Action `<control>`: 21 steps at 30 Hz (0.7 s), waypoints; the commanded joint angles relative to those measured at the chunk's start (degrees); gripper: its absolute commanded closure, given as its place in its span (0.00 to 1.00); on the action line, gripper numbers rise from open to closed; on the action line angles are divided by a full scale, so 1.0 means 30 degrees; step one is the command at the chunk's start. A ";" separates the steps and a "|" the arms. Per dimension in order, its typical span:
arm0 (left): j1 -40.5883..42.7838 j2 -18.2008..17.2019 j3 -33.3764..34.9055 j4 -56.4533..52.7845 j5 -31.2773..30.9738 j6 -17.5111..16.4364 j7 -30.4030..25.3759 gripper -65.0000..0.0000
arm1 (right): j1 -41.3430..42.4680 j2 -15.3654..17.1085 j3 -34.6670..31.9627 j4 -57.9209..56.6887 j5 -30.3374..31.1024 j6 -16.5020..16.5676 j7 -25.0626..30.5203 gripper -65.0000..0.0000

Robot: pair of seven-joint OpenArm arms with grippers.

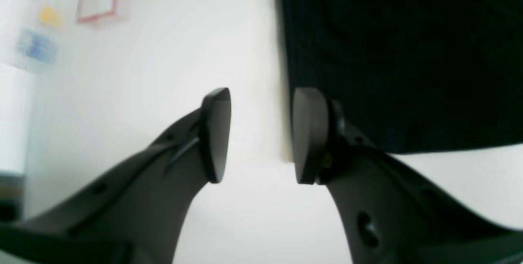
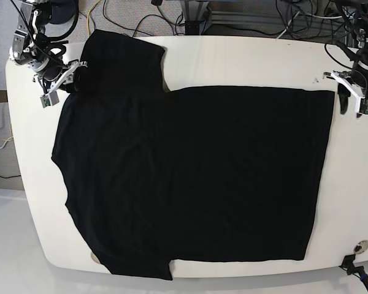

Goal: Fold the T-shirt properly
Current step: 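Move both grippers down to the shirt's shoulder corners, then close both grippers on the shirt's shoulder edges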

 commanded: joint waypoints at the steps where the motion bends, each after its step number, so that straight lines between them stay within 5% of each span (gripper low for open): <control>1: -0.0316 -0.0105 -0.0090 -0.0551 -0.0110 -0.0233 -0.1029 0.63 | 0.0185 0.0220 0.0051 0.0122 -0.0128 0.0279 -0.0448 0.72; 21: -0.4437 0.0287 0.1318 -0.5964 -0.0366 -0.1307 0.0479 0.72 | 0.0496 0.0289 -0.0006 0.0253 -0.0145 0.0431 -0.0383 0.73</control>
